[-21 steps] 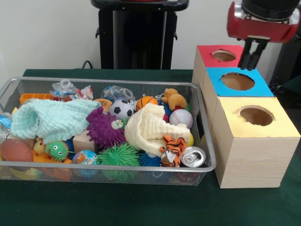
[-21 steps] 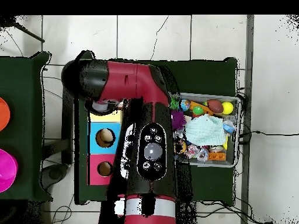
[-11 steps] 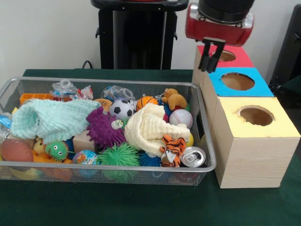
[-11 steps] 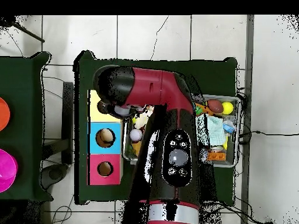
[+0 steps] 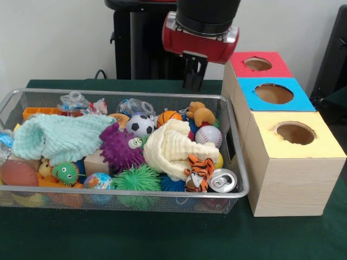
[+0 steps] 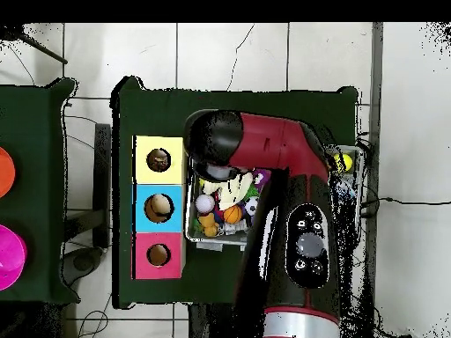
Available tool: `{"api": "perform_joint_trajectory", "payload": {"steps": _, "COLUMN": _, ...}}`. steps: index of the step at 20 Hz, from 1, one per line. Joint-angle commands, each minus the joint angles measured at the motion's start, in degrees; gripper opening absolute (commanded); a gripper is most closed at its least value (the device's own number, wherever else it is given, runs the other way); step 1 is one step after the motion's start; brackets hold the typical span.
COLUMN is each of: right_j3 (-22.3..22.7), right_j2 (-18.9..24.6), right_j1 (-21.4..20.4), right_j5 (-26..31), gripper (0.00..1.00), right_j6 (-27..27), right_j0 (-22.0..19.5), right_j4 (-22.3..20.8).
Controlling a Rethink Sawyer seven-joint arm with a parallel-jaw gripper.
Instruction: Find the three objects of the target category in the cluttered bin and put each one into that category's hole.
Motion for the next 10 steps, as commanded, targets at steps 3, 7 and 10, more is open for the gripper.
{"api": "perform_joint_trajectory", "payload": {"steps": 3, "right_j3": 7.21, "right_j2": 6.85, "right_j1": 0.09, "right_j5": -3.39, "gripper": 0.0, "right_j6": -9.14, "right_j0": -2.8, "right_j4": -4.1}}
{"api": "perform_joint_trajectory", "payload": {"steps": 7, "right_j3": 7.06, "right_j2": 7.76, "right_j1": 0.22, "right_j5": -3.39, "gripper": 0.0, "right_j6": -8.96, "right_j0": -3.39, "right_j4": -4.7}}
{"api": "perform_joint_trajectory", "payload": {"steps": 10, "right_j3": 6.97, "right_j2": 8.35, "right_j1": 0.37, "right_j5": -3.5, "gripper": 0.0, "right_j6": -8.52, "right_j0": -3.68, "right_j4": -5.16}}
